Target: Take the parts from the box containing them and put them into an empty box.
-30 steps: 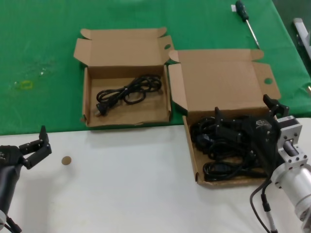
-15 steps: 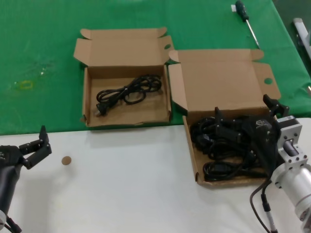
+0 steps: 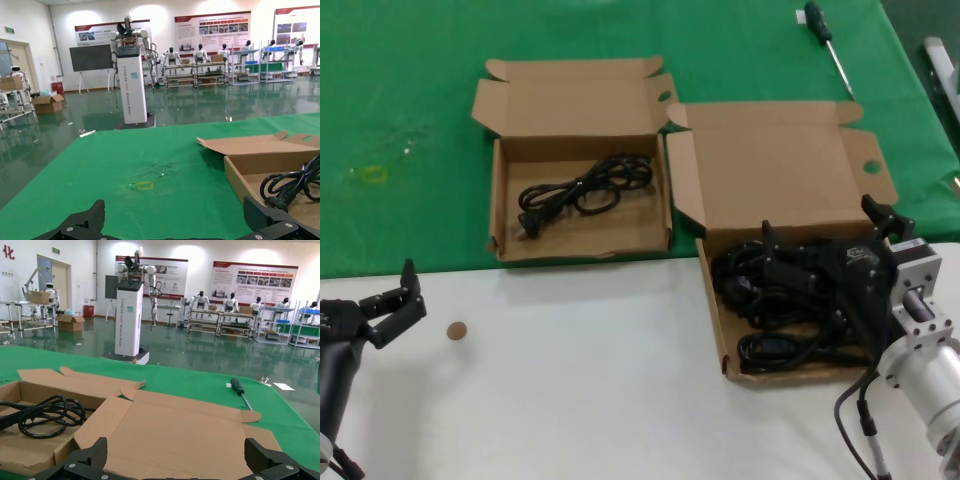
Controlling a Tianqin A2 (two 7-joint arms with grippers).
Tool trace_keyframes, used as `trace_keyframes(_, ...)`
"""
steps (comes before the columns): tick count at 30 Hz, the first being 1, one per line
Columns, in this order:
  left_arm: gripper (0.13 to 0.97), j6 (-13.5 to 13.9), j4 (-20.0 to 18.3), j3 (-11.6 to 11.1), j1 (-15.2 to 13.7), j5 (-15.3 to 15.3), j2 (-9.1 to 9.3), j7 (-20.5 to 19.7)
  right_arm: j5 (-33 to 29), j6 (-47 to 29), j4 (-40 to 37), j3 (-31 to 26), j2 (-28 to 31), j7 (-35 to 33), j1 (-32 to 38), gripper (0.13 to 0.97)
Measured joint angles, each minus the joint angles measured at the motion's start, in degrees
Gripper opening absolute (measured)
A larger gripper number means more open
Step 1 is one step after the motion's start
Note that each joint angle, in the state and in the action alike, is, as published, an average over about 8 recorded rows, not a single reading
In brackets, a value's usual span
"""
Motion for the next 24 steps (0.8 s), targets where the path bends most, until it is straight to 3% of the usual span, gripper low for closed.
trace_keyframes(24,0.966,0.0,0.0,0.0,0.0,0.0,0.0,0.0,0.0,0.0,0.0,0.0,0.0,0.0,0.0,0.966)
